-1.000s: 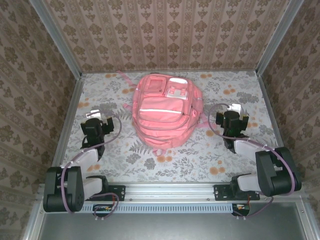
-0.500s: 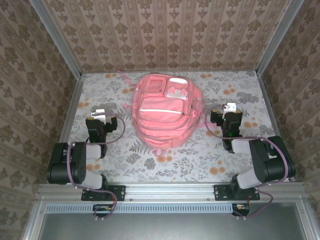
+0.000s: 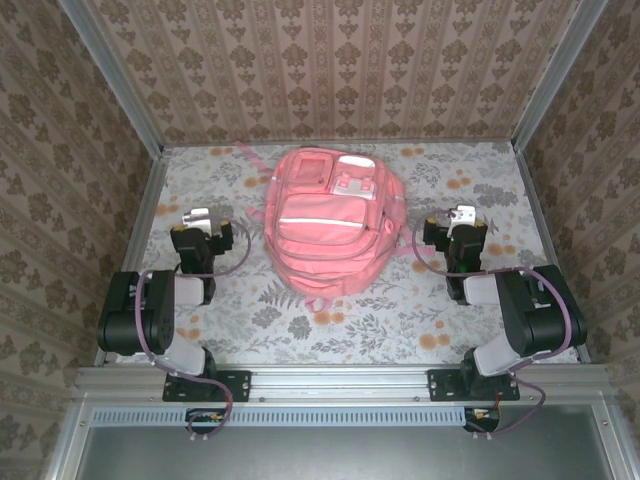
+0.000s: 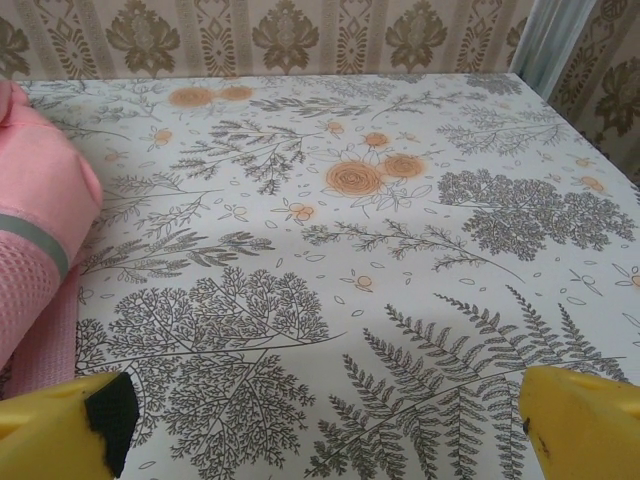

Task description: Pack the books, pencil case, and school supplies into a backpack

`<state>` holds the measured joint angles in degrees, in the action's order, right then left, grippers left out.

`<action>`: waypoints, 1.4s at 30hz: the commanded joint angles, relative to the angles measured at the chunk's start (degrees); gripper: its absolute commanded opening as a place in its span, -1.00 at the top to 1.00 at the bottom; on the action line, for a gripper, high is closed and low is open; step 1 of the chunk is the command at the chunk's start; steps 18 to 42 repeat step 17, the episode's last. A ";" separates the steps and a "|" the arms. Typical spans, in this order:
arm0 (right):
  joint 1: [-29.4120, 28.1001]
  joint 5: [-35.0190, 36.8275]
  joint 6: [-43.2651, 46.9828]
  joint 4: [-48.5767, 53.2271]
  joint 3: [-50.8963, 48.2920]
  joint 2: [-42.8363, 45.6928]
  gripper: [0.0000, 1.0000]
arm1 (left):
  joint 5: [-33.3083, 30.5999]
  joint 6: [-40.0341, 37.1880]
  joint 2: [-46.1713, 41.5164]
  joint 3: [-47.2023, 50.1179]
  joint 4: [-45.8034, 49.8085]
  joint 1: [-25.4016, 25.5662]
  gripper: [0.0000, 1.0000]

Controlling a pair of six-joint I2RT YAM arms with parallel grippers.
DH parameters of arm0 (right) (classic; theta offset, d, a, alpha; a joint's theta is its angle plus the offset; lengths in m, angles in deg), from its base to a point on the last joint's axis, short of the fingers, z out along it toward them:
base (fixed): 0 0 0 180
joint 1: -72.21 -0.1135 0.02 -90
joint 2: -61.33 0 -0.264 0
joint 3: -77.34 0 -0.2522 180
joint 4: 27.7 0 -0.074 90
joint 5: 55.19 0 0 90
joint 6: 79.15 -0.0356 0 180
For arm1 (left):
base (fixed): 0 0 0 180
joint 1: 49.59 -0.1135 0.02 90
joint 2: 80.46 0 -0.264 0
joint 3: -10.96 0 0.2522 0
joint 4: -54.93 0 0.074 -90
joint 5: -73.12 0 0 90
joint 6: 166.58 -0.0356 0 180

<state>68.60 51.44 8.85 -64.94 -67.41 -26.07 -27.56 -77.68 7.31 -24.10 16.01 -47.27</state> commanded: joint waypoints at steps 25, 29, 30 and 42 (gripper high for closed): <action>0.28 -1.43 -1.34 -0.78 0.52 -0.42 -0.99 | 1.45 -0.32 0.38 -1.20 2.15 -0.08 -1.00; 0.28 -1.43 -1.34 -0.78 0.52 -0.42 -0.99 | 1.45 -0.32 0.38 -1.20 2.15 -0.08 -1.00; 0.28 -1.43 -1.34 -0.78 0.52 -0.42 -0.99 | 1.45 -0.32 0.38 -1.20 2.15 -0.08 -1.00; 0.28 -1.43 -1.34 -0.78 0.52 -0.42 -0.99 | 1.45 -0.32 0.38 -1.20 2.15 -0.08 -1.00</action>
